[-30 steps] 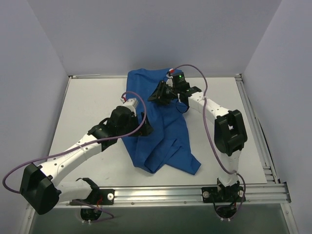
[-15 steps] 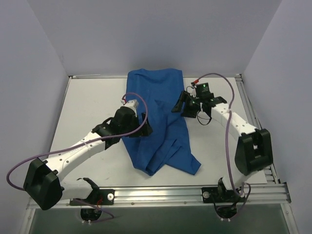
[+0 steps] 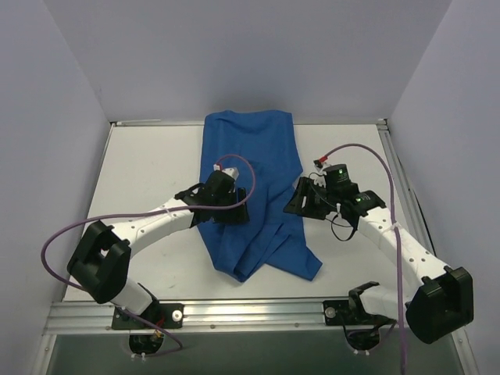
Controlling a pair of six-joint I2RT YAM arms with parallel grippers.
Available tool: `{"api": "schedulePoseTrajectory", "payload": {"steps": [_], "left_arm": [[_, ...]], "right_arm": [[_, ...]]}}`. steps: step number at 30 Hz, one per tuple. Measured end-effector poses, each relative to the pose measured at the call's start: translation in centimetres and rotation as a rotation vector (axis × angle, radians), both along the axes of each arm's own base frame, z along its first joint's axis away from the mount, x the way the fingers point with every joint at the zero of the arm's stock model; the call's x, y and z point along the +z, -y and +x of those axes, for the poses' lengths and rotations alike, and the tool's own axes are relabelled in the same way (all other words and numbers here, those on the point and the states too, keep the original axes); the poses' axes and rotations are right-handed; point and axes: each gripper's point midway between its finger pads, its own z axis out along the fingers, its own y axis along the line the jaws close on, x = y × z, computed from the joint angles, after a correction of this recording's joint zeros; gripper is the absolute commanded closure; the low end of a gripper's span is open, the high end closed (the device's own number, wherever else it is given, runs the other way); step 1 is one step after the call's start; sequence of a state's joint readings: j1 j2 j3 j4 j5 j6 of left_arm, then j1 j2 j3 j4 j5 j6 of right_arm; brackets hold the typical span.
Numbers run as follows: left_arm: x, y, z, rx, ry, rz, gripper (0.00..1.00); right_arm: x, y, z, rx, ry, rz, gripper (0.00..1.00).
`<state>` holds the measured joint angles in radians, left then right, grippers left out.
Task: Open and lay out the surgical kit
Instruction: Open the surgical kit at the center of the board.
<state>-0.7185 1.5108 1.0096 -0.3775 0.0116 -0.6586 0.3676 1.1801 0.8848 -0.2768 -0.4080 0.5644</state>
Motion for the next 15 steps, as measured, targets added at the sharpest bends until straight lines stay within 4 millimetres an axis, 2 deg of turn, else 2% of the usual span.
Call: {"api": "schedulePoseTrajectory", "payload": {"steps": [2, 6, 12, 15], "left_arm": [[-0.5, 0.4, 0.1, -0.011, -0.012, -0.001, 0.49], [-1.4, 0.8, 0.4, -0.026, -0.037, -0.001, 0.98], [-0.5, -0.4, 1.0, -0.015, -0.03, -0.003, 0.98], [2.2, -1.6, 0.9, 0.01, 0.018, -0.026, 0.98]], "right_arm": [[-0.7, -0.4, -1.0, 0.017, -0.018, -0.001, 0.48], [-2.1, -1.7, -2.6, 0.069, -0.051, -0.032, 0.48], [-3.7, -4.7, -4.7, 0.158, -0.078, -0.073, 0.52], [-4.1, -5.7, -5.4, 0.176, -0.078, -0.076, 0.57]]}}
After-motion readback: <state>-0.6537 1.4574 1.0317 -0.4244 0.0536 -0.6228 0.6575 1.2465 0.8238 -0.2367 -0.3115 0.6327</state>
